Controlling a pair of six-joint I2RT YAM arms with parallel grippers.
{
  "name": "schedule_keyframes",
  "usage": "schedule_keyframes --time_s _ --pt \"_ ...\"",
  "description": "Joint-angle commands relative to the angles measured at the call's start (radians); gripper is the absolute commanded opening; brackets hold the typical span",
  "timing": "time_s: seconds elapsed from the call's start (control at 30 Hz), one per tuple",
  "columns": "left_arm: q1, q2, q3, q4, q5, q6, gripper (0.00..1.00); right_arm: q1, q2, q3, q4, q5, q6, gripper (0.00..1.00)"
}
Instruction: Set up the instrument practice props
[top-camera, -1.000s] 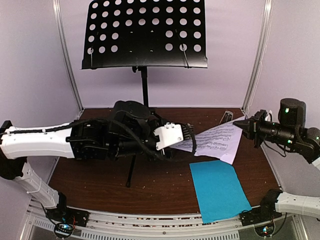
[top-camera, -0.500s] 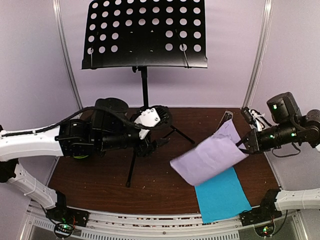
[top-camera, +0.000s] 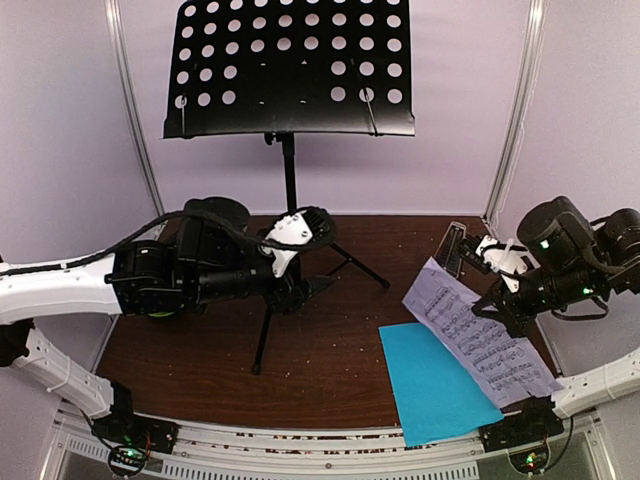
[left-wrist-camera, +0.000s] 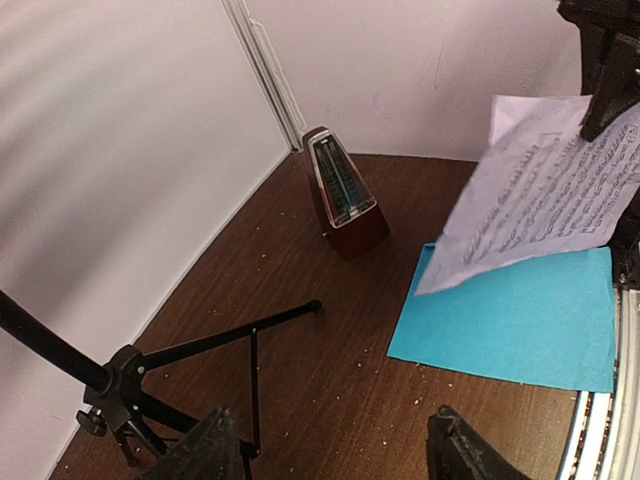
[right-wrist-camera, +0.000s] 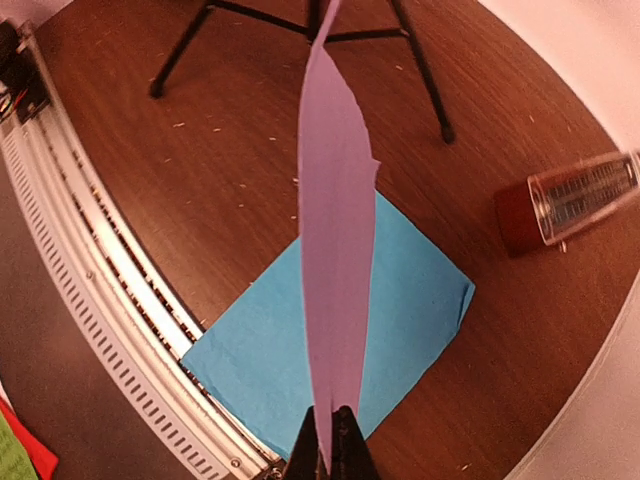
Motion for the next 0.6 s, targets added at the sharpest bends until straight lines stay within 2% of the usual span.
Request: schedule_keyframes --time_s 0.0,0.1,0.3,0.43,0.57 --pt "0.011 -0.081 -0.033 0.112 0.007 -0.039 0.66 0.179 0.050 0.103 0.007 0.143 -0.150 0.00" --pt "0.014 -0.129 -0.041 0.121 0.004 -0.056 0.66 0.254 0.090 0.209 0.025 0.168 -0.235 0.00" --pt "0.013 -0.183 0.050 0.001 -0.025 -0.063 0.63 0.269 0.131 0.455 0.193 0.147 -0.377 0.00" --pt "0.013 -0.228 0.117 -0.029 -0.108 -0.076 0.62 0.267 0.210 0.611 0.290 0.146 -0.474 0.00" --pt "0.014 -0.247 0.198 -0.074 -0.274 -0.081 0.61 0.261 0.306 0.727 0.438 0.136 -0.508 0.00"
